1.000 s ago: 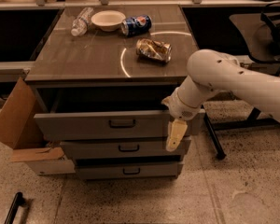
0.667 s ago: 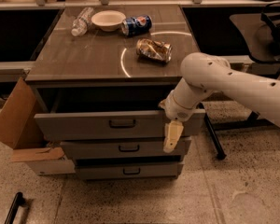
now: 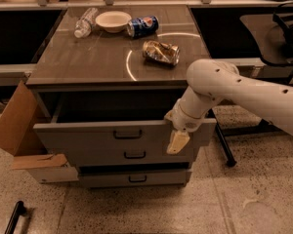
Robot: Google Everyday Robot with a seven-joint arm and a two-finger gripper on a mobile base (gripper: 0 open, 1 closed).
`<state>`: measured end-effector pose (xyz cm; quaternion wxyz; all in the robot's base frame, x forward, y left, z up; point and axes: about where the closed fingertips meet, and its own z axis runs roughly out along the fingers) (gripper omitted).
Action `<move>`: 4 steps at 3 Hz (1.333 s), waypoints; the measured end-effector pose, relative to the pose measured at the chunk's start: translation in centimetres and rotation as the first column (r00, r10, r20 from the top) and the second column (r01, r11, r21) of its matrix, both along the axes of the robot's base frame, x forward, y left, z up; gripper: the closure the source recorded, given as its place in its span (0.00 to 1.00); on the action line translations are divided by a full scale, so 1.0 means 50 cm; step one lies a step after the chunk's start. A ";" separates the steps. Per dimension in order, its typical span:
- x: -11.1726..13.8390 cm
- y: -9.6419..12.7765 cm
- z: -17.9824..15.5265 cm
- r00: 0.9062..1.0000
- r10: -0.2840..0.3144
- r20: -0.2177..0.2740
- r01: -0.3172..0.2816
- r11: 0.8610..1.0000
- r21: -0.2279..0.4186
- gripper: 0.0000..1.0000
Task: Open top drawer
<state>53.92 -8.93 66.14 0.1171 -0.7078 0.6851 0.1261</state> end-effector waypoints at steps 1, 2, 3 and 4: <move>-0.061 -0.013 0.041 0.999 -0.009 0.035 0.009 1.000 -0.010 0.66; -0.128 -0.031 0.085 0.997 -0.026 0.068 0.026 1.000 0.004 0.89; -0.184 -0.039 0.098 0.997 -0.049 0.063 0.046 0.998 0.036 1.00; -0.213 -0.038 0.097 0.997 -0.063 0.051 0.060 0.996 0.062 1.00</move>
Offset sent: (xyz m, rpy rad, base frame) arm -0.1041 -0.0292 0.0713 0.0209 -0.1100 -0.0551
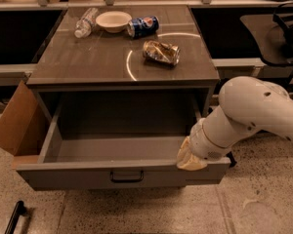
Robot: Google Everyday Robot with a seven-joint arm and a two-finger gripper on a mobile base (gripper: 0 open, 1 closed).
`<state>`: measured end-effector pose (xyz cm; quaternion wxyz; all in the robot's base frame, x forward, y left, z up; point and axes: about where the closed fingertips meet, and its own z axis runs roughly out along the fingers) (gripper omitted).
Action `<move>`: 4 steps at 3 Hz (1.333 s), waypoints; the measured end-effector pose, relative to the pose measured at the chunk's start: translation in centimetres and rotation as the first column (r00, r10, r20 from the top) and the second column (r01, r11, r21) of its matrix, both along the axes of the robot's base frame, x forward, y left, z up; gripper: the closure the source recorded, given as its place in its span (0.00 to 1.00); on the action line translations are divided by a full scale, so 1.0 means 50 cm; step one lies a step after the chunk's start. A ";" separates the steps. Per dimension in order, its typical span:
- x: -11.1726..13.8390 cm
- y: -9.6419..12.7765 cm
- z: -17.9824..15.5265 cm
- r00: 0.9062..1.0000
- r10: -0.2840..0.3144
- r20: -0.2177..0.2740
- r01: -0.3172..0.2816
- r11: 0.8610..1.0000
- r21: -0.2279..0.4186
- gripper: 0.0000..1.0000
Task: Open top drawer
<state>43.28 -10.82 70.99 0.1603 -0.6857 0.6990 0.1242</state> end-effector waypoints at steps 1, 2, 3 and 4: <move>0.004 -0.020 0.023 0.999 -0.020 0.028 0.020 1.000 0.014 0.74; 0.027 -0.041 0.055 0.997 -0.036 0.073 0.035 0.999 0.014 0.50; 0.054 -0.066 0.070 0.995 -0.049 0.091 0.048 0.999 0.019 0.27; 0.078 -0.094 0.081 0.994 -0.061 0.094 0.060 0.998 0.016 0.04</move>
Offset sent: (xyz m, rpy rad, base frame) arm 0.0283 -0.0354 0.0457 0.0145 -0.1259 -0.0597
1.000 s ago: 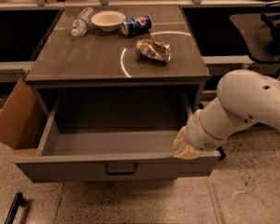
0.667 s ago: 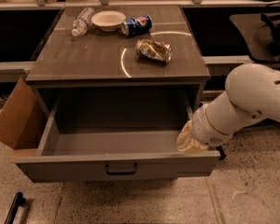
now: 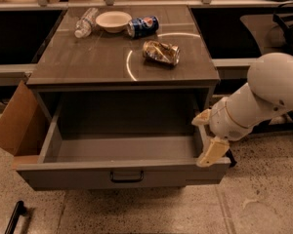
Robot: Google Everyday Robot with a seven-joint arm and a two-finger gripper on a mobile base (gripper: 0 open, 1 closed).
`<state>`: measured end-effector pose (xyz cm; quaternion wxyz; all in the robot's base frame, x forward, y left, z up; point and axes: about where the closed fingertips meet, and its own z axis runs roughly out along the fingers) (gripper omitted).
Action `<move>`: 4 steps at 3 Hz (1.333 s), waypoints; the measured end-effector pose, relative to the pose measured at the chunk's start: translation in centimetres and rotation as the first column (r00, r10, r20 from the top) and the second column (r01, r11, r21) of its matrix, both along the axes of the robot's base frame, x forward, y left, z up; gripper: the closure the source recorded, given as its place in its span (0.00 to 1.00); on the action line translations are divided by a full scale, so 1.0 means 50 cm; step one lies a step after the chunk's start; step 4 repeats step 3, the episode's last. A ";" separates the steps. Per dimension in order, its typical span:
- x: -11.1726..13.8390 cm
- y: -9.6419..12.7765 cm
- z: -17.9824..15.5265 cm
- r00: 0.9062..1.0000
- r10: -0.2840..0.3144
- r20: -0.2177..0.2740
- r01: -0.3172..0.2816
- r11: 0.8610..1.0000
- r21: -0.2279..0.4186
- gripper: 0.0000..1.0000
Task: Open top drawer
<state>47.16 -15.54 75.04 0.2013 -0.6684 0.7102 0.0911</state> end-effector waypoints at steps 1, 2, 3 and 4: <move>0.027 -0.040 0.018 1.000 -0.019 0.006 0.019 1.000 -0.014 0.00; 0.053 -0.090 0.069 0.998 -0.044 0.034 0.046 0.997 -0.058 0.00; 0.079 -0.141 0.137 0.995 -0.062 0.078 0.071 0.990 -0.121 0.00; 0.079 -0.141 0.137 0.995 -0.062 0.078 0.071 0.990 -0.121 0.00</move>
Offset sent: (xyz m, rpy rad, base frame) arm 0.0434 -0.0782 0.0652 -0.1123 -0.0658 -0.0801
